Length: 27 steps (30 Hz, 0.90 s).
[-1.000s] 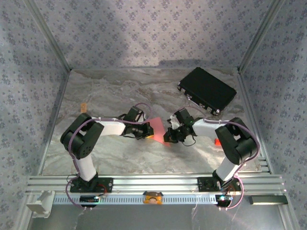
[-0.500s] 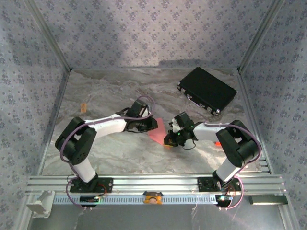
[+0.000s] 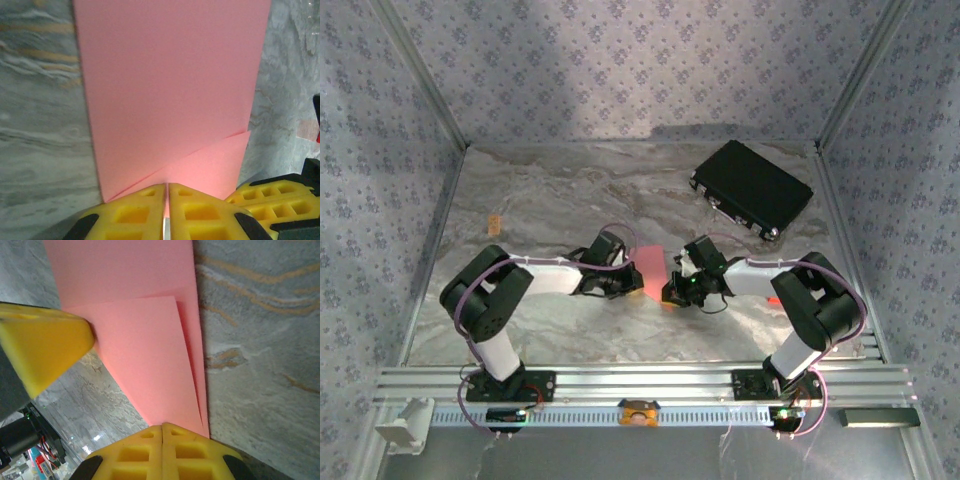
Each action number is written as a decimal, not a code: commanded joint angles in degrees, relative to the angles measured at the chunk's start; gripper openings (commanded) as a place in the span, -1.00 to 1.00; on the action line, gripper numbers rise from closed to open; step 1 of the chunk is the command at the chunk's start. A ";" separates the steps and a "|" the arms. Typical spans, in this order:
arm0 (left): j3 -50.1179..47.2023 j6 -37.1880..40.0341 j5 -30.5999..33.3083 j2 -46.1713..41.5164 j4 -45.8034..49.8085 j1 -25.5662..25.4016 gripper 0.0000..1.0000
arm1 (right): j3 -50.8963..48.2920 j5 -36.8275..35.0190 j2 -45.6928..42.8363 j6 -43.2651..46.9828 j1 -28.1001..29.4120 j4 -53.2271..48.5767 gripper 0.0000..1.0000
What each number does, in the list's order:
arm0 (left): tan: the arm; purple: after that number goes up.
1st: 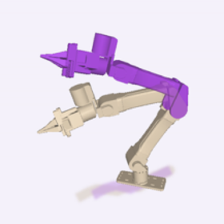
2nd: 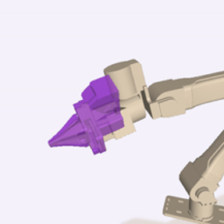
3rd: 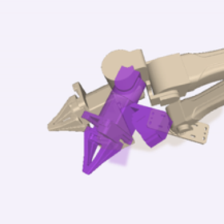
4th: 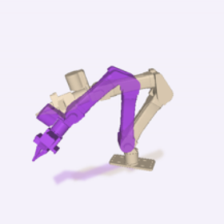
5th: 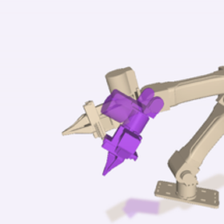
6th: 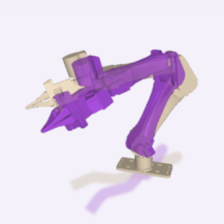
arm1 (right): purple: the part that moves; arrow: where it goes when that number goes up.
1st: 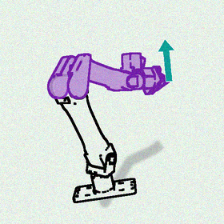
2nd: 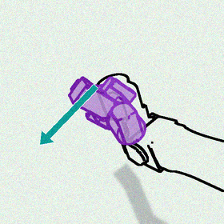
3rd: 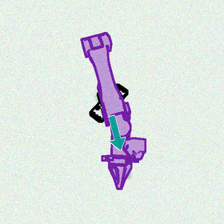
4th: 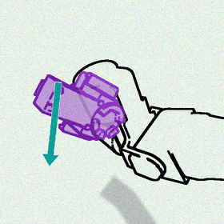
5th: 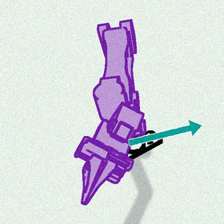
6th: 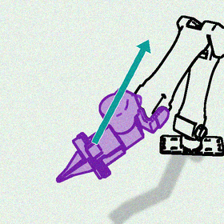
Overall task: Fold a paper plane with a square sheet of paper (pick it up from the middle)
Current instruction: Third fold the triangle at the center of the table.
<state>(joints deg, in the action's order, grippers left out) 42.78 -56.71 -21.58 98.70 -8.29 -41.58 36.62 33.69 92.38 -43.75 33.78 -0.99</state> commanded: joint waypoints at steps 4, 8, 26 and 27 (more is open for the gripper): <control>-0.96 0.60 0.94 0.10 1.18 3.41 -0.78 | -1.49 -1.90 1.36 0.32 0.85 -3.21 -1.00; -0.69 1.12 1.65 0.05 3.97 4.95 -0.79 | -1.47 -1.72 1.16 0.49 0.94 -3.11 -1.00; -0.30 -0.02 4.73 -5.67 7.65 6.23 -0.76 | -3.84 -0.85 -2.55 -0.28 1.28 -2.75 -1.00; -0.65 -0.07 5.01 -6.26 7.66 6.25 -0.76 | -3.88 -0.48 -2.99 -0.27 1.37 -2.68 -1.00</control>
<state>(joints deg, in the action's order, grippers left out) 43.42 -56.66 -18.79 95.61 -1.98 -35.70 34.13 33.87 90.37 -43.75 34.65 0.54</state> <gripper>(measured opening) 0.119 0.061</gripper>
